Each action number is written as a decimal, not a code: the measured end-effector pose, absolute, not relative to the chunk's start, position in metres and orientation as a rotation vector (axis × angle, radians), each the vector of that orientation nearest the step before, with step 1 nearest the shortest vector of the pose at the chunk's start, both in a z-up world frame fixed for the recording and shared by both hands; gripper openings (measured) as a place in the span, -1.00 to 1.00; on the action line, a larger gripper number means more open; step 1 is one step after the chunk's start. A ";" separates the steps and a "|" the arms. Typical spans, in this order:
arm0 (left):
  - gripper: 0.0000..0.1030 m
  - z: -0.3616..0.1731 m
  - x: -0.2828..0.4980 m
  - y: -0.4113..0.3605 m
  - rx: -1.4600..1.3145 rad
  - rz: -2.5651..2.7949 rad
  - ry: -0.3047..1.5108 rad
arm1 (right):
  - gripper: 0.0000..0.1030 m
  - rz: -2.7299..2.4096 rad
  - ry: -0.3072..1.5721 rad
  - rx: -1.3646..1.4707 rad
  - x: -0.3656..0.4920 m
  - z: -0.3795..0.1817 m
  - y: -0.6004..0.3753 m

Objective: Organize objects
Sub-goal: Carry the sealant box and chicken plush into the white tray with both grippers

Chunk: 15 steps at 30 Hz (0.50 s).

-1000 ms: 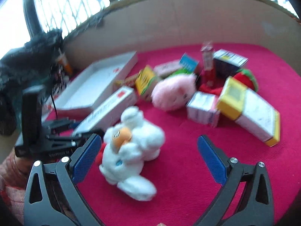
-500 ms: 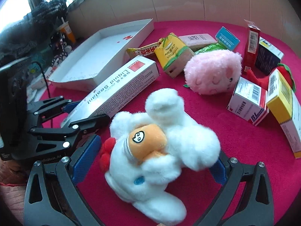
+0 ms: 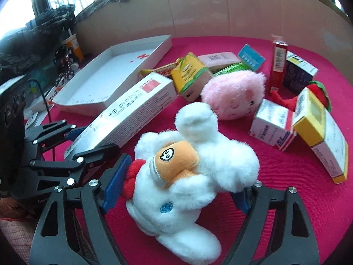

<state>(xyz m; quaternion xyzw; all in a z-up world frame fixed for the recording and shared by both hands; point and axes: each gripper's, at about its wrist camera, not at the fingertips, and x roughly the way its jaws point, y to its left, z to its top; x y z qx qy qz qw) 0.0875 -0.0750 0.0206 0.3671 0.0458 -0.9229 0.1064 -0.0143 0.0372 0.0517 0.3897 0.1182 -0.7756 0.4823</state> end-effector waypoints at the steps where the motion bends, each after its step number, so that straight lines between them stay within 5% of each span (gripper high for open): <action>1: -0.17 0.022 0.089 -0.073 1.069 -2.724 0.122 | 0.60 -1.898 0.285 0.942 -0.015 0.054 0.040; 15: -0.17 0.049 0.104 -0.082 0.905 -2.735 0.141 | 0.60 -1.934 0.285 0.873 -0.013 0.082 0.046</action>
